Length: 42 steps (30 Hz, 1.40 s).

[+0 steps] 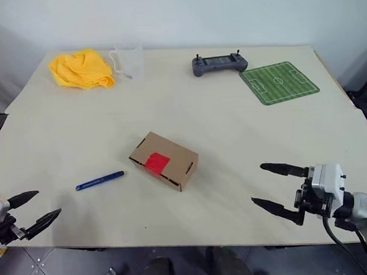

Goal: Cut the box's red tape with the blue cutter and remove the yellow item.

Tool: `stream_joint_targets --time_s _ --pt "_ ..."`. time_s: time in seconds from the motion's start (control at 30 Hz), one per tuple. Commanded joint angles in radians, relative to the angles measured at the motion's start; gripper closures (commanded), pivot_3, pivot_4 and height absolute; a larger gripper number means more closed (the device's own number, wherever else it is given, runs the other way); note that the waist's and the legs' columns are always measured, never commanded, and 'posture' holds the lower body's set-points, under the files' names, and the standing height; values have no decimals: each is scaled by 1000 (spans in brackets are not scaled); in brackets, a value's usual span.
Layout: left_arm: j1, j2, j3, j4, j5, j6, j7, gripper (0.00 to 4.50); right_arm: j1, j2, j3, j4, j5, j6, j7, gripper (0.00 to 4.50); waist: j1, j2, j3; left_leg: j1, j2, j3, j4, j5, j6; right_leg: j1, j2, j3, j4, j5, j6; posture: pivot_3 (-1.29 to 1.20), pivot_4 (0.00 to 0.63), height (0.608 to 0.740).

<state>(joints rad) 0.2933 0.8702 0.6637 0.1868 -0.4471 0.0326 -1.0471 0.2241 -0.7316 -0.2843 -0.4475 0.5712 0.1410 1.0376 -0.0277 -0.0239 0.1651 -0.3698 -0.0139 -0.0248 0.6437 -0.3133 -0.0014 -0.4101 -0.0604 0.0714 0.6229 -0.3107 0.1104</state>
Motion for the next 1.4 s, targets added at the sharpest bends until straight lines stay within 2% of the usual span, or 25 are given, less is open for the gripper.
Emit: stream_joint_targets --time_s 0.03,0.1,0.13,0.2,0.33,0.4,0.57,0.63,0.67,0.8,0.93,1.1,1.2,1.37,1.4 --pt "-19 -6 28 -57 -48 56 25 14 9 4 -1 -8 -10 -19 5 0 0 0 0 0 0 0 0 0 0 0 0 -1 0 0 0 0 150 740" --pt "-47 0 8 -87 -69 150 60 14 18 -5 32 -21 -9 10 8 0 1 0 0 0 0 0 1 0 0 0 -1 -3 1 0 0 0 150 740" --pt "-101 4 -22 -102 -89 180 60 1 16 -17 62 -38 -37 58 -28 179 1 0 0 0 0 -2 1 0 0 0 -1 -4 1 0 0 0 150 740" --pt "-238 3 -81 -112 -109 224 86 408 4 -31 113 -78 -57 161 -96 617 9 1 0 0 0 -3 2 0 0 1 -2 -7 1 0 -1 0 150 740" --pt "-537 -8 -282 5 12 203 106 1558 -91 16 229 -124 -98 281 -224 2020 25 0 0 -2 0 -6 5 1 -2 1 -2 -11 3 0 -1 0 150 740" --pt "-675 -44 -390 93 87 174 119 2190 -150 48 309 -102 -158 289 -262 2754 23 1 -1 -1 -2 -6 4 1 -3 1 -2 -11 3 0 -1 0 150 740" --pt "-878 -116 -577 267 221 143 92 3757 -275 136 448 -13 -251 308 -316 4493 18 1 -1 -4 -2 -3 4 1 -3 -5 1 -15 6 0 0 0 150 740" --pt "-896 -128 -628 258 231 161 43 4404 -333 178 474 11 -239 350 -326 4500 11 1 -1 -6 -1 -1 7 2 -4 -7 2 -16 11 0 0 0 150 740" --pt "-899 -126 -657 243 246 180 26 4481 -374 208 480 24 -224 384 -340 4500 6 1 -1 -8 -2 1 8 2 -5 -9 1 -15 13 0 0 0 150 740" --pt "-886 -108 -718 132 224 271 -78 4481 -506 284 486 86 -204 484 -365 4500 -2 1 0 -8 -2 5 10 1 -3 -11 0 -15 16 0 0 0 150 740" --pt "-861 -101 -732 -3 185 387 -123 4481 -570 293 471 134 -211 515 -371 4500 1 0 0 -10 -2 4 11 1 -2 -14 -1 -14 18 0 0 0 150 740" --pt "-792 -93 -742 -169 122 528 -161 4481 -638 270 414 216 -243 491 -386 4500 0 1 0 -18 -2 4 17 1 -3 -19 -1 -14 21 0 0 0 150 740" --pt "-736 -108 -745 -277 72 616 -148 4481 -667 219 370 296 -311 404 -405 4500 1 1 0 -19 -2 3 19 0 -1 -19 -2 -13 21 0 0 0 150 740" --pt "-674 -68 -704 -326 33 659 -153 4481 -652 139 289 318 -334 292 -380 4500 1 2 0 -19 -2 3 19 -1 1 -19 -1 -13 21 0 0 0 150 740" --pt "-677 -50 -674 -325 -6 691 -174 4481 -628 117 271 293 -300 285 -330 4500 0 2 0 -19 -2 3 19 -1 1 -19 -1 -13 21 0 0 0 150 740"
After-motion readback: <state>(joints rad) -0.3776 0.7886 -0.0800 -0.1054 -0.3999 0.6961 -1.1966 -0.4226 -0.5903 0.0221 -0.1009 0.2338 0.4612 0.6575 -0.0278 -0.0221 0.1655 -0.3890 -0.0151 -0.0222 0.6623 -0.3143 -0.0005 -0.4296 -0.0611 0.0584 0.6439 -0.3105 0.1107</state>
